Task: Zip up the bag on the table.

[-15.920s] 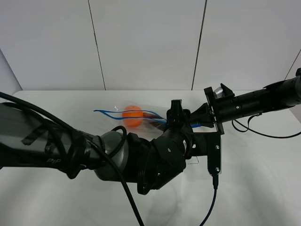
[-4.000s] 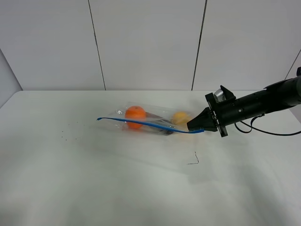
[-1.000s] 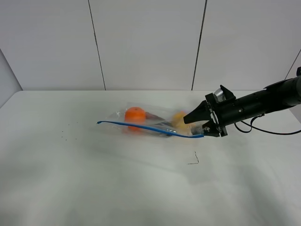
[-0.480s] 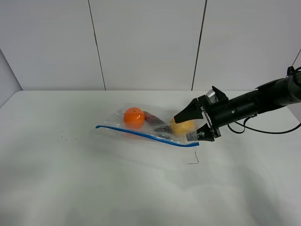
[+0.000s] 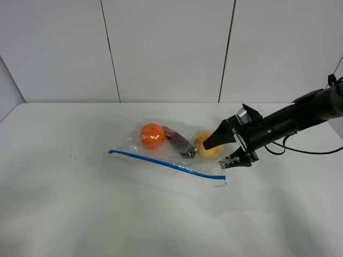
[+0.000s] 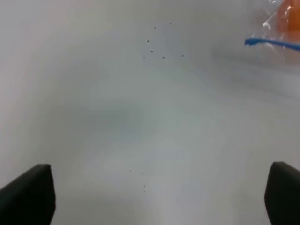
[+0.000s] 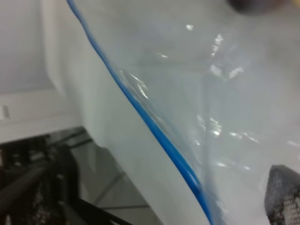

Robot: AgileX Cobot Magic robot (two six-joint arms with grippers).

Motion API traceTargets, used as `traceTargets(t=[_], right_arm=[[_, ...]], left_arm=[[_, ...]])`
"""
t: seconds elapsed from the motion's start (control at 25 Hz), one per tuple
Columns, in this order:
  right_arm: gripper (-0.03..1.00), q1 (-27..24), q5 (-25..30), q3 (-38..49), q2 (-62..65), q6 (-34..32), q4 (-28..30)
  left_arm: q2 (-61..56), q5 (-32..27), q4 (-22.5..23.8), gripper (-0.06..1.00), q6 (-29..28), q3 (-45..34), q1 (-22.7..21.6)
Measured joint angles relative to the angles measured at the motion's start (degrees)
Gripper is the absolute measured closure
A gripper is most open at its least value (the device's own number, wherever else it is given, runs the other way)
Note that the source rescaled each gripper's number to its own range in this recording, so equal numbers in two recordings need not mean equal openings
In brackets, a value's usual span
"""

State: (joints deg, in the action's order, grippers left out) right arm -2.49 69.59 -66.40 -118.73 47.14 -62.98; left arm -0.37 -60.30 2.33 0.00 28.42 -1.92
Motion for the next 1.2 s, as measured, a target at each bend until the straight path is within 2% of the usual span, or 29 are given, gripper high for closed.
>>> traceTargets(t=[0.12,0.2,0.4,0.56,0.68,0.8,0.92,1.2], right_arm=[[-0.03,-3.0,-0.3,0.0,0.0,-2.1,5.0],[-0.03,-4.9,-2.1,0.0,0.6,-4.7,10.3],[-0.03,-5.3,-10.8,0.0,5.6,-18.9,35.0],[-0.03,-2.7,-13.2,0.0,9.9,-30.8,52.9],[-0.03,-2.1,-13.4,0.0,12.7,-39.0,63.6],[-0.03,-2.1,-13.6,0.0,16.3,-43.0,72.0],[-0.03,-2.1,-16.3,0.0,19.8,-43.6,71.9],[-0.03,-2.1,-17.9,1.7,27.5,-36.2,61.1]], left_arm=[[0.0,0.0,0.0,-0.06,0.0,0.0,0.0],[0.0,0.0,0.0,-0.06,0.0,0.0,0.0],[0.0,0.0,0.0,-0.06,0.0,0.0,0.0],[0.0,0.0,0.0,-0.06,0.0,0.0,0.0],[0.0,0.0,0.0,-0.06,0.0,0.0,0.0],[0.0,0.0,0.0,-0.06,0.0,0.0,0.0],[0.0,0.0,0.0,-0.06,0.0,0.0,0.0],[0.0,0.0,0.0,-0.06,0.0,0.0,0.0]])
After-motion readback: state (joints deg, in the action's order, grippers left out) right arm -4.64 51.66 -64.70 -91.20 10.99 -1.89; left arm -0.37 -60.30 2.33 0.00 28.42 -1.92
